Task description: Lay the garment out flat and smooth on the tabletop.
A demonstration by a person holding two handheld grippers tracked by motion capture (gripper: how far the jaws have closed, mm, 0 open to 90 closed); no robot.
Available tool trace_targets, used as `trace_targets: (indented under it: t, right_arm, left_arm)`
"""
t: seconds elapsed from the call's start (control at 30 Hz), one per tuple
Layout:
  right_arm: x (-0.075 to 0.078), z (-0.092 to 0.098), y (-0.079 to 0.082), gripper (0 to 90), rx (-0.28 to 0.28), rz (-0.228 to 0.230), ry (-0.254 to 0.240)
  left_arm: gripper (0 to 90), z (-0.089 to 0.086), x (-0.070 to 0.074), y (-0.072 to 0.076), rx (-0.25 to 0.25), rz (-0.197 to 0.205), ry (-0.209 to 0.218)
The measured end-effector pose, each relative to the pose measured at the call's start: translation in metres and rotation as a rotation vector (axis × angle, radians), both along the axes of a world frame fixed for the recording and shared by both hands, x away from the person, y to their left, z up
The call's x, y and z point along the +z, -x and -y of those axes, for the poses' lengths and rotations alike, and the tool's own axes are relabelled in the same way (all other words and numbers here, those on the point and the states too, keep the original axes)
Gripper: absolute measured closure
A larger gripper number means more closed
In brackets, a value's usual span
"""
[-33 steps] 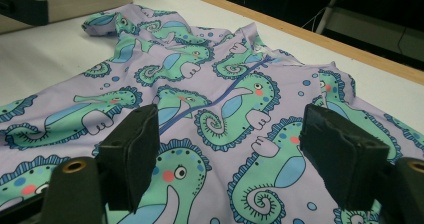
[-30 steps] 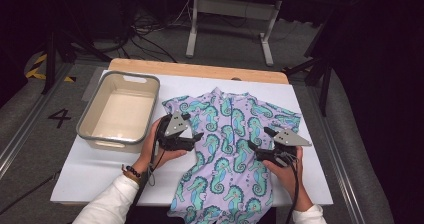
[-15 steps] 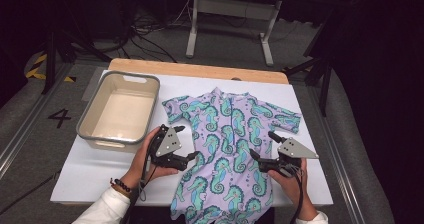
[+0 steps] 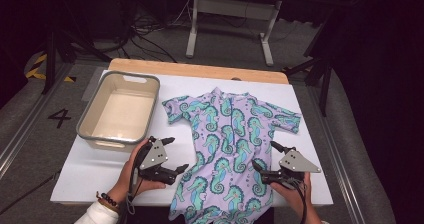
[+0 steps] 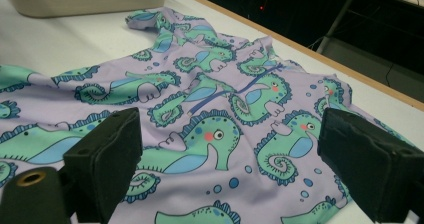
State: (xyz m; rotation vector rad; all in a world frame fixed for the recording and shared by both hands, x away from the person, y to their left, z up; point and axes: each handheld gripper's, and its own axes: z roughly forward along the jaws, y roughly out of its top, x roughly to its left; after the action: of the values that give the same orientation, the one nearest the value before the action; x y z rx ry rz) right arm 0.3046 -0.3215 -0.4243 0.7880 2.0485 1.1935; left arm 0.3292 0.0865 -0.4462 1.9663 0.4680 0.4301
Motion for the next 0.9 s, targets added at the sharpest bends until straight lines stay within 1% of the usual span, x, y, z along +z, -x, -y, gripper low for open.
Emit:
trace_targets:
  t: [0.03,0.13,0.23,0.3,0.43,0.57,0.7,0.9]
  right_arm:
    - [-0.001,0.000,0.001,11.6,0.007,-0.004,-0.004]
    - [-0.004,-0.001,0.002,11.5,0.015,-0.006,0.010]
    - [-0.005,-0.002,0.003,11.5,0.021,-0.009,0.014]
    - [-0.007,-0.002,0.004,11.5,0.030,-0.014,0.014]
    - [-0.010,-0.002,0.004,11.6,0.040,-0.025,0.014]
    - [-0.011,-0.001,0.004,11.6,0.043,-0.027,0.016]
    - [-0.011,0.000,0.003,11.6,0.045,-0.029,0.010]
    - [-0.013,0.001,0.000,11.6,0.048,-0.038,0.012]
  left_arm:
    - [10.1,-0.002,-0.001,0.001,0.009,-0.005,-0.004]
    - [10.1,-0.006,-0.003,0.004,0.018,0.004,-0.012]
    - [10.1,-0.009,-0.004,0.006,0.020,-0.005,0.004]
    - [9.9,-0.011,-0.005,0.008,0.027,-0.008,-0.001]
    - [9.2,-0.015,-0.005,0.009,0.038,-0.016,0.005]
    - [8.9,-0.017,-0.007,0.011,0.050,-0.020,-0.009]
    - [8.7,-0.019,-0.008,0.013,0.050,-0.021,-0.014]
    - [8.7,-0.023,-0.010,0.015,0.068,-0.033,-0.018]
